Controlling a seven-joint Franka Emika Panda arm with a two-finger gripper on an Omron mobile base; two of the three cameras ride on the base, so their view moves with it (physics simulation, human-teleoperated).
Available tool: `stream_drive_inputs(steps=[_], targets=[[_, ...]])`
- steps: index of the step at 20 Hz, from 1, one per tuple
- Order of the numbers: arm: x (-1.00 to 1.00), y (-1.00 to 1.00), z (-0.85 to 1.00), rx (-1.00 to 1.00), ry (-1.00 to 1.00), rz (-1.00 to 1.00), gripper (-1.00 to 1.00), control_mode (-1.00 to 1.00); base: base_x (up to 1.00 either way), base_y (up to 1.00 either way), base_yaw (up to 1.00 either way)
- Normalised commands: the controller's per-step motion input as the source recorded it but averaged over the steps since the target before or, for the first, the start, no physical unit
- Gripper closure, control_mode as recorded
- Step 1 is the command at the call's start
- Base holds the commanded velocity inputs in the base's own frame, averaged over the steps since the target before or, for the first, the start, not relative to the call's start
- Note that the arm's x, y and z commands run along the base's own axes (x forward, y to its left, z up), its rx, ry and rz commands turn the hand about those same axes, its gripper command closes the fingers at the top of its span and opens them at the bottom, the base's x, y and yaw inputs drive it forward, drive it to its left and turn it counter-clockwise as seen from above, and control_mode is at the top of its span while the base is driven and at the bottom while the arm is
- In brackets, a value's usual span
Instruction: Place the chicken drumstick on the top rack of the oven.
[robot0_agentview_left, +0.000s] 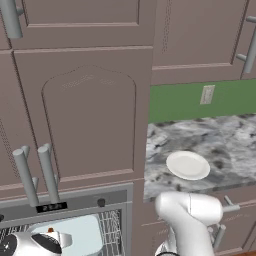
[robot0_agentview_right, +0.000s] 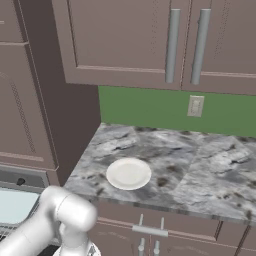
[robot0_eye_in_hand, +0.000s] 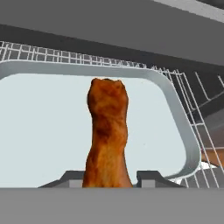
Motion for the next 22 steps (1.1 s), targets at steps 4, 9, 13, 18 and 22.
stream_drive_inputs(steps=[4,9,13,18,22], targets=[[0.51,0.17,-0.88,-0.13,0.00,0.00,1.00,-1.00,0.00,0.00,0.00],[0.34,0.35,-0.57,-0.11,0.00,0.00,1.00,-1.00,0.00,0.00,0.00],[0.14,0.22,-0.34,-0.09,0.00,0.00,1.00,-1.00,0.00,0.00,0.00],[0.06,0.01,-0.01,-0.01,0.00,0.00,1.00,-1.00,0.00,0.00,0.00],[-0.05,0.00,-0.02,0.00,0.00,-0.01,1.00,-1.00,0.00,0.00,0.00]])
